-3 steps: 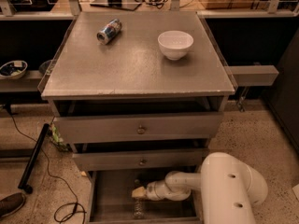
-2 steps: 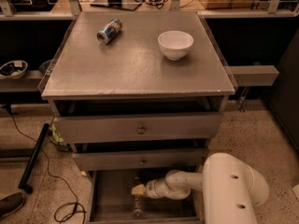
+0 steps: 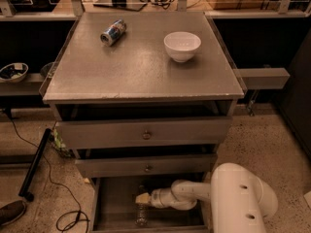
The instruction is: Place water bottle into bottom drawer
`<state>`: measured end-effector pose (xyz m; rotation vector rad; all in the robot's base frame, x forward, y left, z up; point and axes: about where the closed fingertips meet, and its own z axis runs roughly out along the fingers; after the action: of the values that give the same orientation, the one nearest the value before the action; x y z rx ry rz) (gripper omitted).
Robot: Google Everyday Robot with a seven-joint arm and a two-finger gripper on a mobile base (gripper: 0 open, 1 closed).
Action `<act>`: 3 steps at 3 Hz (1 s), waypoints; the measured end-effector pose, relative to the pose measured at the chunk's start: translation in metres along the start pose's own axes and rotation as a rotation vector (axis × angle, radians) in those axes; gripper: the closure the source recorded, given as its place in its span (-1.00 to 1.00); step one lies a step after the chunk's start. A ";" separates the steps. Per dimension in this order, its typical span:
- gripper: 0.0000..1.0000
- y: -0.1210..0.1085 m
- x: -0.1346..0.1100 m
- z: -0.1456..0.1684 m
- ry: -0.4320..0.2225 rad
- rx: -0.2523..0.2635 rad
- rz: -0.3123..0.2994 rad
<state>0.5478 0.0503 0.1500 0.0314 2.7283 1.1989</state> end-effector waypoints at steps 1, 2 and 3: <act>1.00 -0.003 0.001 0.006 -0.012 -0.017 0.019; 1.00 -0.004 0.003 0.008 -0.010 -0.020 0.027; 1.00 -0.006 0.008 0.011 -0.001 -0.021 0.035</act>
Offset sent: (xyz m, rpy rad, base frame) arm -0.0021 0.0008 -0.0137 0.0320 0.0217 -0.0350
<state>0.5422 0.0549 0.1369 0.0776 2.7246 1.2360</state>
